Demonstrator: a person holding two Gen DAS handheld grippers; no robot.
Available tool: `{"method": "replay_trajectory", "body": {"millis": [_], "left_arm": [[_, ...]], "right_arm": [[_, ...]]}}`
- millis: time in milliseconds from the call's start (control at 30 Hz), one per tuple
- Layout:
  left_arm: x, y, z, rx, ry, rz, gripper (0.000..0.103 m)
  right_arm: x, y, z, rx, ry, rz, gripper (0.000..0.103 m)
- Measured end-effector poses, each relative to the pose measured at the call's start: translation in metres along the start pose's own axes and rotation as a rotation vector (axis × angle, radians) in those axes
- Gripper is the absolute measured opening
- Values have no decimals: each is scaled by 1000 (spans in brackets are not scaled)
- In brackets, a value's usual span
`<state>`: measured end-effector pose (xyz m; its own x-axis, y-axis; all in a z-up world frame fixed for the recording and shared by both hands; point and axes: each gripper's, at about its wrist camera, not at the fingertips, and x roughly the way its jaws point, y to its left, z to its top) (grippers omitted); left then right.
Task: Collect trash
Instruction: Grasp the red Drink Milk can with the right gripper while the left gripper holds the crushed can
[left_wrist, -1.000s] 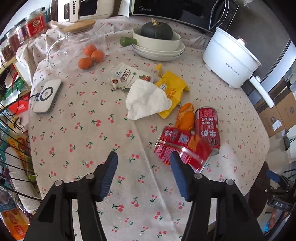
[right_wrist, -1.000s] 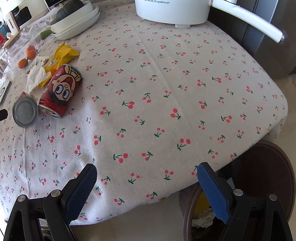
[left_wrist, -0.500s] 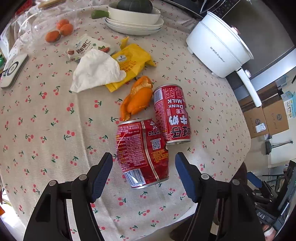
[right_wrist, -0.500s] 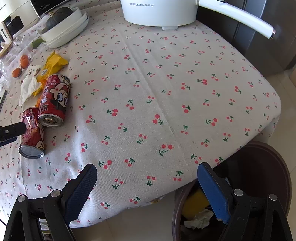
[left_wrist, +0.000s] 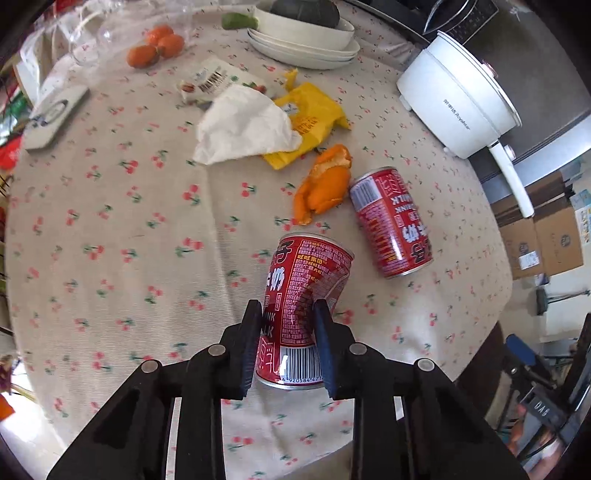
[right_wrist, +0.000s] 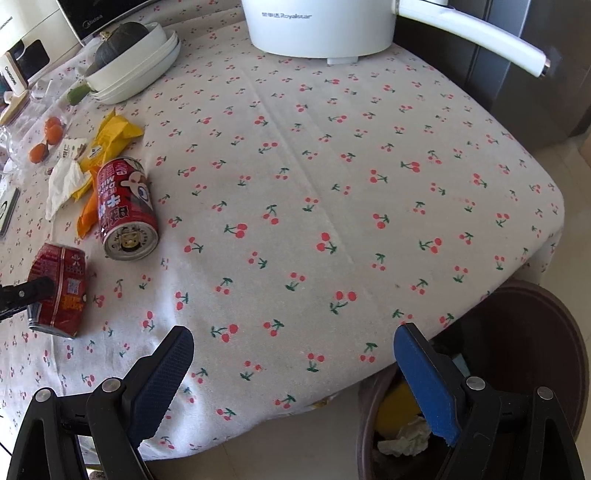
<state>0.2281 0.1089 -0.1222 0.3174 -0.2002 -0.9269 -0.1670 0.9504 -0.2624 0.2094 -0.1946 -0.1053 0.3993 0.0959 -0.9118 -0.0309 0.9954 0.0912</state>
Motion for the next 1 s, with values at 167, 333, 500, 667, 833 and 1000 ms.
{"method": "replay_trajectory", "body": {"millis": [167, 333, 500, 667, 833, 1000], "left_arm": [[-13, 36, -10, 12, -21, 51, 29], [-11, 46, -12, 46, 2, 14, 32], [-4, 33, -16, 90, 15, 31, 50], [0, 28, -20, 131, 10, 50, 39], [-13, 35, -20, 99, -3, 19, 33], [-34, 51, -17, 71, -65, 37, 33]], "right_arm": [[8, 21, -4, -21, 17, 27, 91], [13, 30, -7, -27, 24, 27, 91], [16, 35, -6, -6, 22, 31, 91], [23, 50, -1, 6, 23, 59, 91], [27, 67, 11, -4, 8, 105, 88], [40, 91, 35, -36, 6, 128, 77]]}}
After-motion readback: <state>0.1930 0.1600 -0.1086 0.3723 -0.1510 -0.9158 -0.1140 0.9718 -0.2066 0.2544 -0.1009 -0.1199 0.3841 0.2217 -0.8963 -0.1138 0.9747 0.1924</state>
